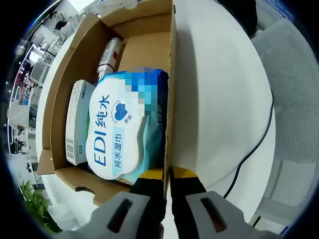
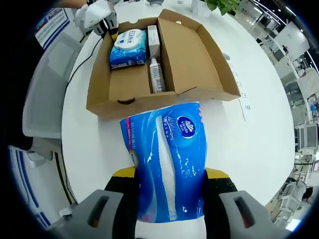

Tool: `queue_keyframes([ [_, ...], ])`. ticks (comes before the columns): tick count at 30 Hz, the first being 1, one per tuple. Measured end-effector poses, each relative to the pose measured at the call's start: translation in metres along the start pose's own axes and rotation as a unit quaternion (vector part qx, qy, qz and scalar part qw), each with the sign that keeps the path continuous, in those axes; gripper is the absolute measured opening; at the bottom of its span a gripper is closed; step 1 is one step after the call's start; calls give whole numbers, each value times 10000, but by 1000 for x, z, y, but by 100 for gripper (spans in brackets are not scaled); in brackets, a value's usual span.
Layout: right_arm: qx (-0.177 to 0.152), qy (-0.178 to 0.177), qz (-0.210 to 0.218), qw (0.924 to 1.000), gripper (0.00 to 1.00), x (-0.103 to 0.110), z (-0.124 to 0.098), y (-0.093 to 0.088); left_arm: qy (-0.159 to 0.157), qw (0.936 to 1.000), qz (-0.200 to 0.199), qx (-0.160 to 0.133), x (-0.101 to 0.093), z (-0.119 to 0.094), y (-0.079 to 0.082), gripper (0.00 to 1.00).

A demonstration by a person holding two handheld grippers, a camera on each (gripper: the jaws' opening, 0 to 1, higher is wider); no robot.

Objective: Operate the shoe box by opening the lid, removing the specified soft item, and placing it in the target area until the item is outside and the box remains undamaged.

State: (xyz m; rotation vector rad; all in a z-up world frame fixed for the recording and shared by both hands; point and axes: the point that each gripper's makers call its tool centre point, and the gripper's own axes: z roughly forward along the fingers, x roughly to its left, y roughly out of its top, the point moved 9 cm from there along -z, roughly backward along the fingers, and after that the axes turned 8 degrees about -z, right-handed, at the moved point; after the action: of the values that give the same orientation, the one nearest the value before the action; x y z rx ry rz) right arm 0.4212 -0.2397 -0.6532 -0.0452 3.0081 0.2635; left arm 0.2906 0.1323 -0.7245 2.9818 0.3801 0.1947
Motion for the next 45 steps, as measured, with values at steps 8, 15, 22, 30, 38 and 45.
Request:
queue_keyframes([
  [8, 40, 53, -113, 9999, 47, 12, 19, -2, -1, 10000, -4, 6, 0, 0, 0, 1],
  [15, 27, 66, -54, 10000, 48, 18, 30, -6, -10, 10000, 3, 9, 0, 1, 1, 1],
  [22, 76, 9, -132, 9999, 48, 14, 35, -8, 2, 10000, -9, 6, 0, 1, 1, 1],
  [30, 220, -12, -281, 9994, 50, 17, 45, -7, 9, 10000, -11, -1, 1, 1, 0, 2],
  [38, 10, -45, -89, 9999, 50, 11, 40, -9, 5, 10000, -15, 5, 1, 2, 1, 1],
  [45, 47, 60, -87, 9999, 51, 12, 47, -10, 17, 10000, -21, 3, 2, 2, 0, 2],
])
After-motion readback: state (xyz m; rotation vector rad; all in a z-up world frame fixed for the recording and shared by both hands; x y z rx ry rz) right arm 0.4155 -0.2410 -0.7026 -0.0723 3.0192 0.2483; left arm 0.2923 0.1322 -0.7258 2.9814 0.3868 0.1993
